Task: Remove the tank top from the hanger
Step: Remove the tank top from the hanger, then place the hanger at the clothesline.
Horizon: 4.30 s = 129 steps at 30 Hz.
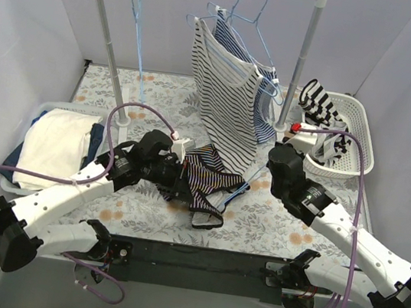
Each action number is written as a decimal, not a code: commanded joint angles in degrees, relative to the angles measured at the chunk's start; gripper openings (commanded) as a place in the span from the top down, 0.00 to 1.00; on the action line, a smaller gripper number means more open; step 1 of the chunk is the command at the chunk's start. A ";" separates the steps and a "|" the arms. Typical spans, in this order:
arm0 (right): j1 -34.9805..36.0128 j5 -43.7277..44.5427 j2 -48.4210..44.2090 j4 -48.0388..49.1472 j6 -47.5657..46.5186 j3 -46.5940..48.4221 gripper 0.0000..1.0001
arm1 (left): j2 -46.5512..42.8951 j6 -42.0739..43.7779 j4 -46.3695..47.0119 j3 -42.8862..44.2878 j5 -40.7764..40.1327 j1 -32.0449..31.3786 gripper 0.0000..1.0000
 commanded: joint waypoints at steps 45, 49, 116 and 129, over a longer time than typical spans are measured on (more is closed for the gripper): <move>-0.03 -5.07 -3.31 0.82 -0.16 8.29 0.99 | 15.39 11.10 12.21 7.36 -41.68 -21.51 0.71; -0.03 -5.33 -4.72 -1.11 0.89 7.50 0.99 | 14.95 10.75 12.30 8.15 -43.46 -21.77 0.89; -0.03 -3.22 -12.19 -5.86 2.83 0.47 0.40 | -13.18 -18.26 -21.02 20.81 -55.31 -21.86 1.00; -0.03 -3.40 -12.28 -6.21 3.79 -1.03 0.39 | -0.79 -12.19 -21.54 29.86 -63.57 -21.95 1.00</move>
